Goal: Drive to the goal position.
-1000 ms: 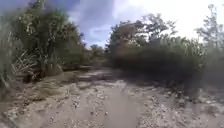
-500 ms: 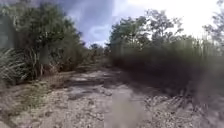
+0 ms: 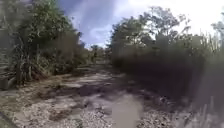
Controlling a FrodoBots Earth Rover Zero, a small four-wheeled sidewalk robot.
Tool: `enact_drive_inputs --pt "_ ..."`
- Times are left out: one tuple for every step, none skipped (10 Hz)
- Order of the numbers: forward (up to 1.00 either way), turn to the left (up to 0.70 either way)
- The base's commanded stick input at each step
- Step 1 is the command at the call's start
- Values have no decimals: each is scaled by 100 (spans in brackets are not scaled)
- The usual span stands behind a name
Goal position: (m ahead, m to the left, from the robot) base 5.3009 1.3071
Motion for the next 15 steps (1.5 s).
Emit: enact_drive_inputs --pt "85 0" --pt "85 0" --pt "85 0" --pt "85 0" --pt "85 0" --pt "85 0" --pt "85 0" --pt "85 0" --pt "85 17" --pt "85 34" --pt "85 22" --pt "85 0" --pt "85 0" --pt "85 0" --pt "85 0"
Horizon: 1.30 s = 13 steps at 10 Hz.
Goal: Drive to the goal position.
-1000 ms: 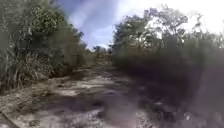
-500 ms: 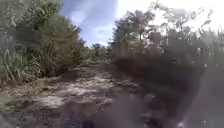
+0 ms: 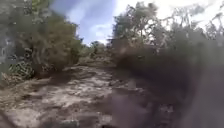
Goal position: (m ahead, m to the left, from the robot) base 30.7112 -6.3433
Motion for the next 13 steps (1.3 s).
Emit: enact_drive_inputs --pt "85 0" --pt "85 0" --pt "85 0" --pt "85 0" --pt "85 0" --pt "85 0" --pt "85 0" --pt "85 0" --pt "85 1" --pt "85 32" --pt "85 34" --pt "85 25" --pt "85 14"
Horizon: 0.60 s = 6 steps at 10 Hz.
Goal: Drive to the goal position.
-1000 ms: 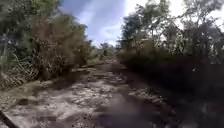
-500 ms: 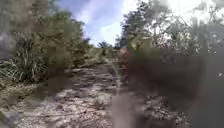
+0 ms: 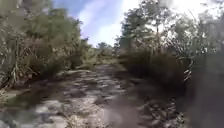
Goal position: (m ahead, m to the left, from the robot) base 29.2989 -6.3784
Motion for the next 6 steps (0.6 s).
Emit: enact_drive_inputs --pt "85 1" --pt "85 0" --pt "85 0" --pt "85 0" --pt "85 0" --pt "85 0"
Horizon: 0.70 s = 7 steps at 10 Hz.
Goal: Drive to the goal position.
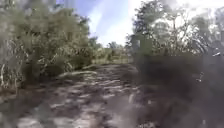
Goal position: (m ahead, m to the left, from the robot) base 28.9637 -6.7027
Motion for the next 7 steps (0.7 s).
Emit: enact_drive_inputs --pt "85 0" --pt "85 0" --pt "85 0" --pt "85 0" --pt "85 0" --pt "85 0" --pt "85 0"
